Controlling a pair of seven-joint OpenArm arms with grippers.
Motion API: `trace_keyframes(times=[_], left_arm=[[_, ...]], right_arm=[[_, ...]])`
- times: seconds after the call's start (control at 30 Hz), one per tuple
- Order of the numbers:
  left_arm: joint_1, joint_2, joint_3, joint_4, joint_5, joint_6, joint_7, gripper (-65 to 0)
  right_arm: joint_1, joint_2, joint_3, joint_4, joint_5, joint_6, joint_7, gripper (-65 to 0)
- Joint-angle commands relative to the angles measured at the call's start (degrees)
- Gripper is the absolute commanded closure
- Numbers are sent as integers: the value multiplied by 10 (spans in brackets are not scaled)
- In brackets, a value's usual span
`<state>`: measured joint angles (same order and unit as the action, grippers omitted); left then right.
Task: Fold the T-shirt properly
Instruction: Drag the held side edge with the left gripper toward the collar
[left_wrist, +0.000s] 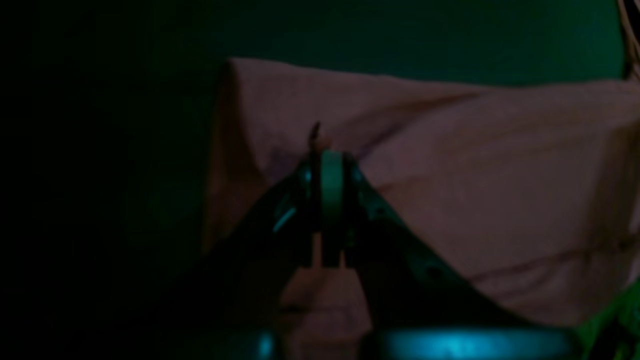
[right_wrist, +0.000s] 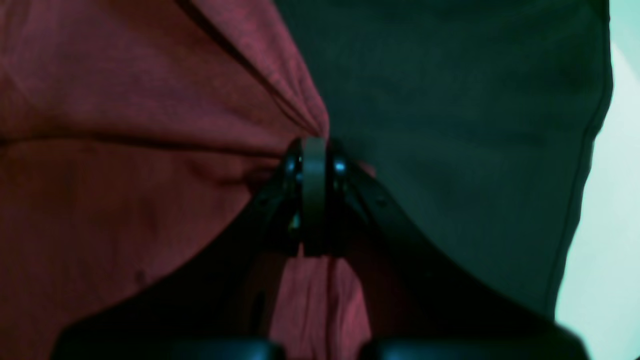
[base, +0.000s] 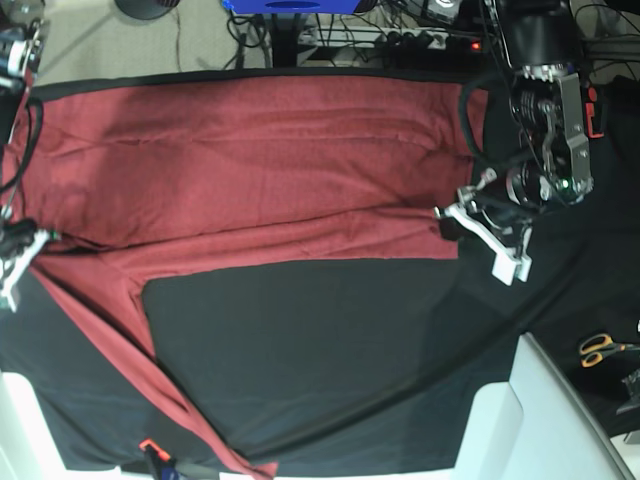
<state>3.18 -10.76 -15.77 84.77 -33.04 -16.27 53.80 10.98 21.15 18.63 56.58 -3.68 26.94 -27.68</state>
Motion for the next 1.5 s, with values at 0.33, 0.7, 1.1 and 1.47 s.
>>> trace_keyframes(times=[0.33, 0.7, 1.1, 1.47], left_arm=[[45, -11, -5, 48, -5, -1, -6, 0], [95, -11, -5, 88, -5, -1, -5, 0], [119, -32, -6, 90, -5, -1, -5, 0], [130, -31, -6, 85, -4, -1, -8, 0]], right_arm=[[-57, 8, 66, 52, 0, -2, 6, 0], [-109, 5, 66, 104, 0, -2, 6, 0], [-131, 6, 90, 103, -1, -2, -6, 0], [-132, 4, 91, 99, -1, -2, -6, 0]])
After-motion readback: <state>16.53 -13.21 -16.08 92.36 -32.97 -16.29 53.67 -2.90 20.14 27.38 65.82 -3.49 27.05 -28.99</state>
